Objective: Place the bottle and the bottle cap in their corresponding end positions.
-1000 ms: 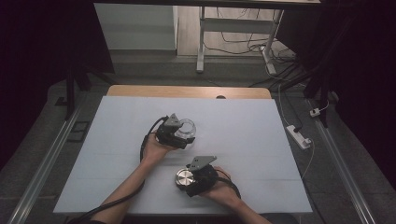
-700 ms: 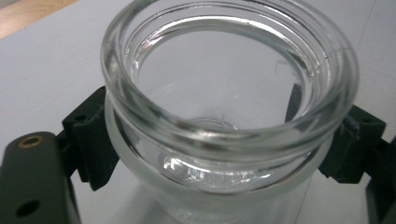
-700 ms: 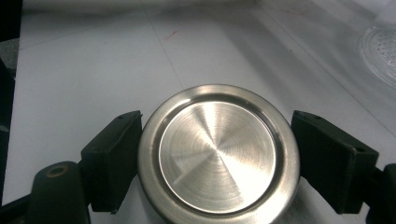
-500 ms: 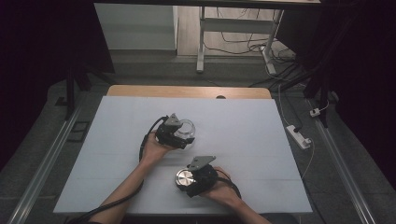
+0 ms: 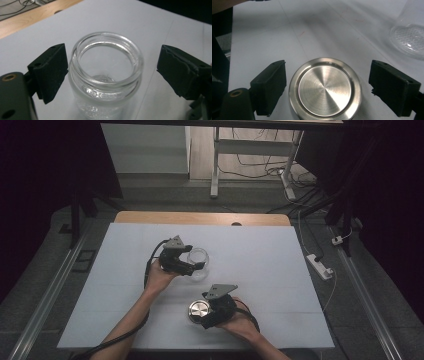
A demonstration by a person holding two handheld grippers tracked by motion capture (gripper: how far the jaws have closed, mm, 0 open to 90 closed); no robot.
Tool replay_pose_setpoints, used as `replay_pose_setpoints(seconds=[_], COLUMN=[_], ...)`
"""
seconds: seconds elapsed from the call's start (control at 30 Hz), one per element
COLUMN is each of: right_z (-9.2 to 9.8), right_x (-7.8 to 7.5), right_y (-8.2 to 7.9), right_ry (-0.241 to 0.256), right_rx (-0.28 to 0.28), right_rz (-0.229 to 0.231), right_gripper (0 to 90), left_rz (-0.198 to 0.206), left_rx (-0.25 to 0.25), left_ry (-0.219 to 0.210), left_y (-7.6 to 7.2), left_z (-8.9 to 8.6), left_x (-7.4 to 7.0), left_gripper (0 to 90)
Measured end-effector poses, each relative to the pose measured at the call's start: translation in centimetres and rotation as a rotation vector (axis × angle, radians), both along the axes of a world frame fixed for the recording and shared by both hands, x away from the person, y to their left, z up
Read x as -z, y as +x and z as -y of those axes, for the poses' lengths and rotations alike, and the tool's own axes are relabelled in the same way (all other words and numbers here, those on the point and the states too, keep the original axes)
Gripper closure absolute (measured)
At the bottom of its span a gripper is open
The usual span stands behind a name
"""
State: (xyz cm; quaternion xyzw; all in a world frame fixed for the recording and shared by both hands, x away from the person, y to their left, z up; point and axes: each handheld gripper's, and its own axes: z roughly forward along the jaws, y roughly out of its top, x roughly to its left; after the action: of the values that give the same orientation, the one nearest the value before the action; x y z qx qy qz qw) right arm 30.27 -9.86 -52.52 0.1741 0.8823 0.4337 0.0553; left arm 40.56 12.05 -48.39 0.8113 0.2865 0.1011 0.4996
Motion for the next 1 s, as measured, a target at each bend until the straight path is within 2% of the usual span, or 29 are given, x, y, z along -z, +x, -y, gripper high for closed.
replay_pose_setpoints(seconds=[0.1, 0.23, 0.4, 0.7, 0.9, 1.0], right_z=[0.2, 0.5, 1.1, 2.0, 2.2, 2.3], right_x=[-0.3, -0.7, -1.1, -2.0, -2.3, -2.4], right_y=[0.1, 0.1, 0.2, 0.3, 0.3, 0.3], right_ry=[0.017, 0.027, 0.032, 0.051, 0.043, 0.039], right_rx=[0.011, 0.019, 0.028, 0.045, 0.047, 0.046], right_rz=[-0.002, 0.007, 0.01, 0.011, 0.0, -0.007], right_gripper=[13.8, 13.4, 13.1, 12.3, 11.0, 9.7], left_rz=[-0.002, -0.009, -0.033, -0.042, -0.049, -0.051], left_rx=[-0.003, -0.014, -0.03, -0.032, -0.027, -0.031], left_ry=[-0.006, 0.019, 0.008, 0.047, 0.076, 0.074], left_y=[-0.2, -0.3, -0.4, -1.2, -2.0, -2.4], left_z=[-0.3, -0.4, -0.5, -0.6, -0.5, -0.8], left_x=[-0.3, -0.2, 0.0, -0.2, -0.2, -0.3], left_gripper=[10.1, 9.2, 7.8, 5.0, 3.9, 3.5])
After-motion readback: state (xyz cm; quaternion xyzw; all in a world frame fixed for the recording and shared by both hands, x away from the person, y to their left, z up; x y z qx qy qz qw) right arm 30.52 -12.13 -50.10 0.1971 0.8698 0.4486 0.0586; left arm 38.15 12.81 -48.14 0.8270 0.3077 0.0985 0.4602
